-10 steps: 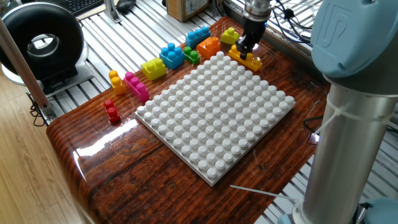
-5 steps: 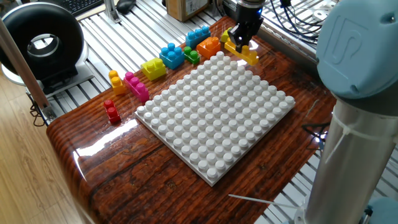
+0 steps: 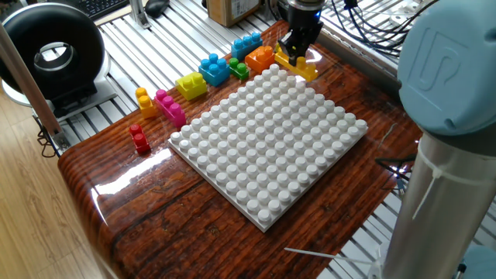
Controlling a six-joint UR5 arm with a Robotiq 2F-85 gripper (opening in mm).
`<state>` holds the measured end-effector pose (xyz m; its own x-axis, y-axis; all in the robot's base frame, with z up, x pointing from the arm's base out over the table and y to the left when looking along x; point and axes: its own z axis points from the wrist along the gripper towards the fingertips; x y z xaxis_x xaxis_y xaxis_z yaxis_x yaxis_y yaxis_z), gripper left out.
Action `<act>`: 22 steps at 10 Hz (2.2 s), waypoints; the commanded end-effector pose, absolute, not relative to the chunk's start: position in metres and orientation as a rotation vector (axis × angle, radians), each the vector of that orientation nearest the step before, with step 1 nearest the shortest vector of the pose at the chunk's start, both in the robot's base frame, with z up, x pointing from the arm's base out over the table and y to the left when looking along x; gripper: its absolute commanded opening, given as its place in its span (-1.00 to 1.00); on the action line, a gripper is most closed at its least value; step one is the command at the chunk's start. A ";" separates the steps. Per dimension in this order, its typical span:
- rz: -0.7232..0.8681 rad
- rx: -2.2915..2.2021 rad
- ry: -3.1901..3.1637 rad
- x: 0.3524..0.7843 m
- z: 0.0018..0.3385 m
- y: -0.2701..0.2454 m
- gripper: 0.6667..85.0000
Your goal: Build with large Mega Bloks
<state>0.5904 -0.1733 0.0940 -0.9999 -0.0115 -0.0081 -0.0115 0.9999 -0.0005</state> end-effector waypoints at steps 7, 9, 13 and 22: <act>0.014 -0.135 3.107 0.587 0.077 -0.149 -0.99; 0.020 -0.130 3.098 0.587 0.072 -0.146 -0.99; 0.008 -0.113 3.093 0.584 0.063 -0.146 -0.99; -0.001 -0.104 3.102 0.579 0.056 -0.151 -0.99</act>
